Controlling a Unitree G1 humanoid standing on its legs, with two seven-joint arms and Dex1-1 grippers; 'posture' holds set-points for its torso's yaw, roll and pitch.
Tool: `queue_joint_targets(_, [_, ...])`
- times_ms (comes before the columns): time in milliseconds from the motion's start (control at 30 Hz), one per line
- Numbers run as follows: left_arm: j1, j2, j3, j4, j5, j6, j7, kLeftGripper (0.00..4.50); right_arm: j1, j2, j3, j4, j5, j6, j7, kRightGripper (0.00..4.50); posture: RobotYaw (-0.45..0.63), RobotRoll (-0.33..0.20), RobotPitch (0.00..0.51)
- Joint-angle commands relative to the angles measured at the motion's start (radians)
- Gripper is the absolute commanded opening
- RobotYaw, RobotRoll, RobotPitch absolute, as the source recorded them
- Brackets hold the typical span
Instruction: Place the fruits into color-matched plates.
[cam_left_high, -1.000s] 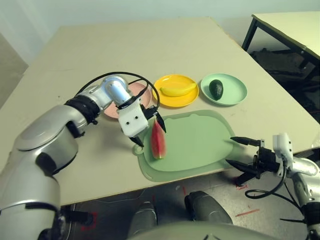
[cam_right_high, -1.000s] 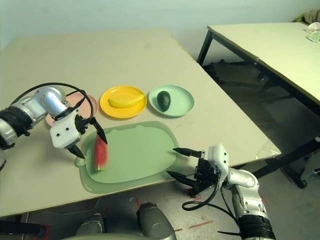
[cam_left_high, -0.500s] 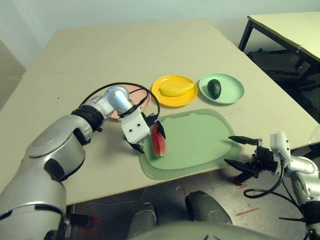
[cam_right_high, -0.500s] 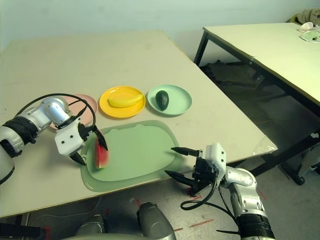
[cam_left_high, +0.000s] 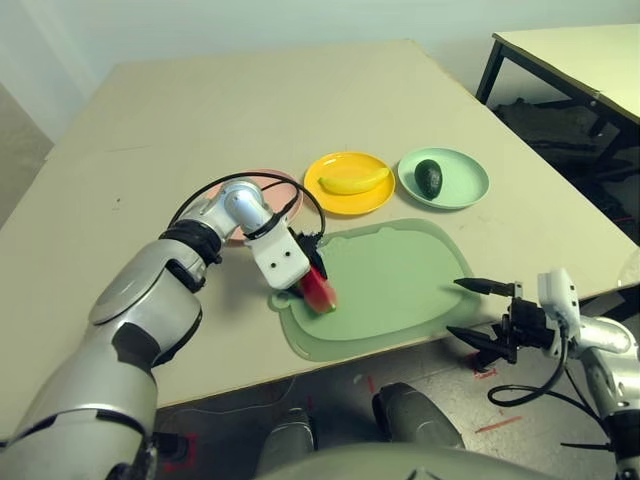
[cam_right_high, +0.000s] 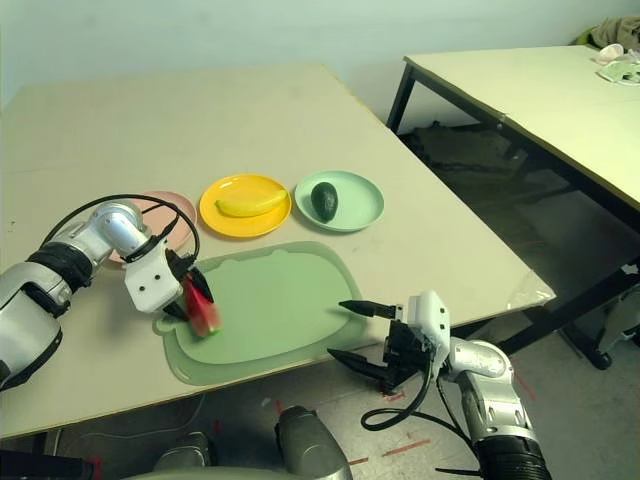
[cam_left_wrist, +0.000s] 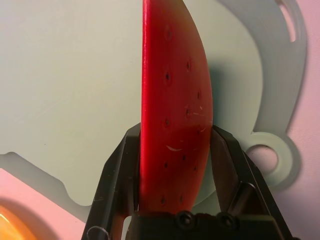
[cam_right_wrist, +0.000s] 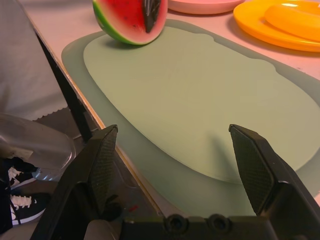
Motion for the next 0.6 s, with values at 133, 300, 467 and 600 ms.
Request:
queue_joint_targets(133, [0.018, 0.004, 0.042, 0.005, 0.02, 0.051, -0.006, 2.09, -0.012, -0.011, 0.012, -0.002, -0.002, -0.005, 0.004, 4.5, -0.32, 0.0, 0.027])
queue_joint_targets(300, [-0.013, 0.025, 0.153, 0.035, 0.024, 0.119, -0.006, 2.09, -0.025, -0.008, 0.001, 0.012, 0.002, 0.002, -0.015, 4.5, -0.3, 0.0, 0.031])
queue_joint_targets(467, [-0.035, 0.069, 0.267, 0.078, 0.07, 0.172, 0.048, 2.09, -0.064, 0.008, -0.022, 0.045, 0.017, 0.019, -0.065, 4.5, -0.27, 0.0, 0.032])
queue_joint_targets(600, [-0.035, 0.114, 0.331, 0.104, 0.136, 0.209, 0.146, 2.09, -0.078, 0.025, -0.029, 0.06, 0.023, 0.021, -0.103, 4.5, -0.25, 0.0, 0.031])
